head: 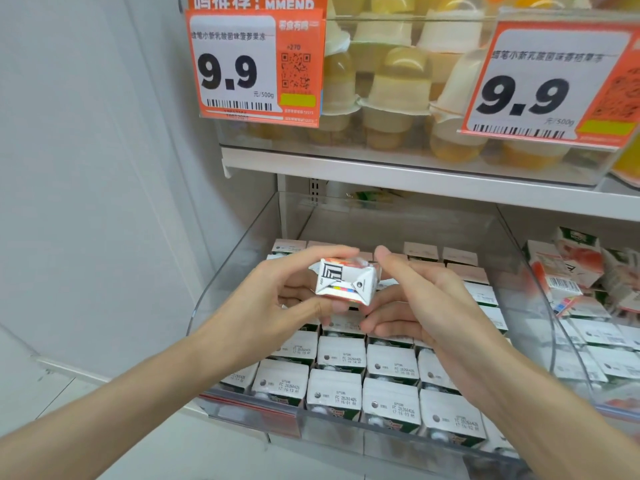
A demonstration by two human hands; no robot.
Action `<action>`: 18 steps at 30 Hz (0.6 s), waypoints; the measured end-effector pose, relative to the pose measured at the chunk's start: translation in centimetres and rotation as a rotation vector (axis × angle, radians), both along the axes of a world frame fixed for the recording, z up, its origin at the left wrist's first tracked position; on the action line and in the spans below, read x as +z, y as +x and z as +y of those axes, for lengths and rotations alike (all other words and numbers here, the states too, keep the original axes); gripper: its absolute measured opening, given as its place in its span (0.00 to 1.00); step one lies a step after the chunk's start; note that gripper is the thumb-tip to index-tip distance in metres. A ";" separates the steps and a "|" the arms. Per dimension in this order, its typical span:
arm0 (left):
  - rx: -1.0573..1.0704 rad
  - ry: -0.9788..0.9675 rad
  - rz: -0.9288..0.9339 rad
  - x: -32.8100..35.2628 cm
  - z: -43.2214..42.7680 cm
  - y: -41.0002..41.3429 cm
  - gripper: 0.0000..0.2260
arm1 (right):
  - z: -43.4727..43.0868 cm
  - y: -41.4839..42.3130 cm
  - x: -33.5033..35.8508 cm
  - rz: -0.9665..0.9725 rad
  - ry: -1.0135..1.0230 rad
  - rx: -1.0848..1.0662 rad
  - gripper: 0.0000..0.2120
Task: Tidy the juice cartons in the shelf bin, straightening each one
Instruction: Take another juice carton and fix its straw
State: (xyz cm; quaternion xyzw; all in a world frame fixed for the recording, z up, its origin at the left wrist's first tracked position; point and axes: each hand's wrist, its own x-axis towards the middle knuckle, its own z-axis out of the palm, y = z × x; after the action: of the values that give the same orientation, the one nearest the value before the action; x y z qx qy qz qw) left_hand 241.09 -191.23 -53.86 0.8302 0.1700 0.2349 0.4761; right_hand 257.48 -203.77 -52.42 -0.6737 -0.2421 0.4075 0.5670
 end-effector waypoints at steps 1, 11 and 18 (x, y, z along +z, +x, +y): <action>0.011 -0.037 -0.014 0.1 -0.1 0.0 0.22 | 0.0 0.0 0.1 -0.003 -0.005 0.004 0.20; 0.002 -0.080 0.009 0.3 0.0 -0.4 0.34 | 0.1 0.2 -0.3 -0.007 0.087 0.009 0.10; 0.096 -0.056 -0.027 0.3 0.2 -0.4 0.45 | 0.1 -0.2 -0.2 0.027 0.191 0.069 0.17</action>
State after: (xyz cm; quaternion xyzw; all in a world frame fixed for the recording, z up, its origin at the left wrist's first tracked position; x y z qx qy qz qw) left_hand 240.72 -190.98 -53.55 0.8041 0.2097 0.2639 0.4897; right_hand 257.27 -203.66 -52.65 -0.6022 -0.2952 0.4111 0.6174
